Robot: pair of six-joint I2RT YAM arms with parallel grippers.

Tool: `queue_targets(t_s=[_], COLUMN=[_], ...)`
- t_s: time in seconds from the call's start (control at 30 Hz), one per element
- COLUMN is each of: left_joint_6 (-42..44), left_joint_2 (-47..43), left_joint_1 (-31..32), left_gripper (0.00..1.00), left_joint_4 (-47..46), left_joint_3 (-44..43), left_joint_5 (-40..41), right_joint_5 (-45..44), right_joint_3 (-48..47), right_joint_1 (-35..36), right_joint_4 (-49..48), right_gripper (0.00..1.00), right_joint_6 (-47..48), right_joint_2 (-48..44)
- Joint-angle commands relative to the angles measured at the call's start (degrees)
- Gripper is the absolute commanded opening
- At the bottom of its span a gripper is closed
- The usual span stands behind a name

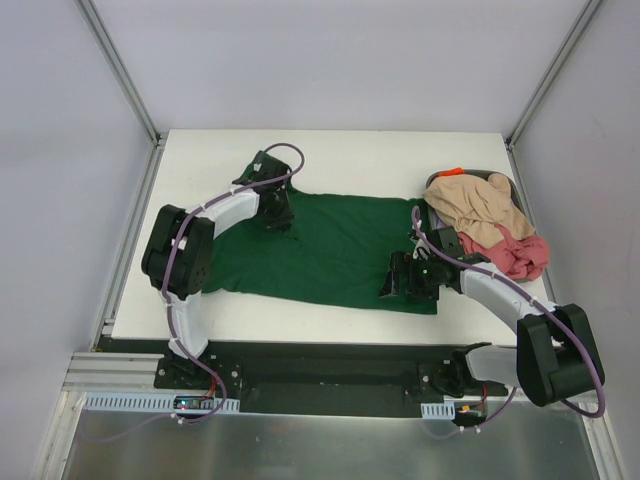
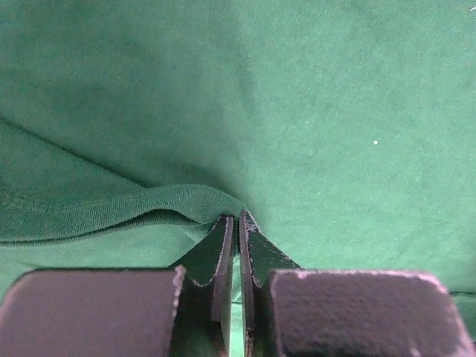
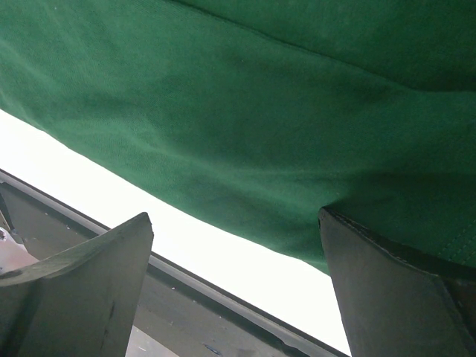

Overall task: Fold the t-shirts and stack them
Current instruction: Fold the flattened tshirt in 1/3 of the way

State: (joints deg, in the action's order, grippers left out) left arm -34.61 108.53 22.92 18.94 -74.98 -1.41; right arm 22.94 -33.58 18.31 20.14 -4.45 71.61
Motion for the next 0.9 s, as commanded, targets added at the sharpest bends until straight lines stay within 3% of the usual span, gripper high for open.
queue_targets(t_s=[0.0, 0.23, 0.47, 0.53, 0.57, 0.63, 0.7, 0.73, 0.8, 0.83, 0.87], left_joint_6=[6.22, 8.68, 11.31, 12.72, 13.16, 13.78, 14.13, 14.22, 14.13, 13.78, 13.08], left_joint_2=[2.82, 6.86, 8.19, 8.19, 8.01, 6.88, 5.56, 4.59, 2.66, 1.26, -0.23], left_joint_1=[0.46, 1.25, 2.39, 2.4, 2.4, 2.4, 2.4, 2.4, 2.48, 2.31, 2.31], left_gripper=[0.01, 0.04, 0.15, 0.23, 0.33, 0.64, 0.81, 0.88, 0.9, 0.98, 0.99], left_joint_4=[3.03, 3.65, 3.74, 3.74, 3.91, 3.82, 3.82, 3.82, 3.82, 3.91, 3.74], left_joint_3=[-4.56, -9.65, -13.17, -14.66, -15.36, -16.16, -16.51, -16.34, -15.2, -13.98, -12.14], left_joint_5=[-1.4, -1.93, -3.86, -4.91, -5.09, -5.79, -6.24, -6.24, -5.36, -4.4, -2.48], right_joint_5=[-2.46, -2.64, -2.81, -2.9, -2.81, -2.72, -2.72, -2.81, -2.81, -2.72, -2.64], right_joint_3=[-1.22, -1.31, -1.22, -1.22, -1.31, -1.31, -1.22, -1.05, -1.05, -0.87, -0.78], right_joint_1=[0.24, 0.33, 0.24, 0.24, 0.24, 0.24, 0.33, 0.33, 0.24, 0.33, 0.24], right_joint_4=[1.66, 1.83, 1.92, 1.92, 1.92, 1.92, 1.83, 1.83, 1.48, 1.48, 1.22], right_gripper=[0.96, 0.96, 0.96, 0.96, 0.96, 0.96, 0.96, 0.96, 0.96, 0.96, 0.96], right_joint_6=[0.49, 0.49, 0.49, 0.41, 0.49, 0.49, 0.41, 0.4, 0.49, 0.49, 0.49], right_joint_2=[1.07, 1.25, 1.07, 1.16, 1.25, 1.33, 0.99, 0.64, 0.02, -0.24, -0.6])
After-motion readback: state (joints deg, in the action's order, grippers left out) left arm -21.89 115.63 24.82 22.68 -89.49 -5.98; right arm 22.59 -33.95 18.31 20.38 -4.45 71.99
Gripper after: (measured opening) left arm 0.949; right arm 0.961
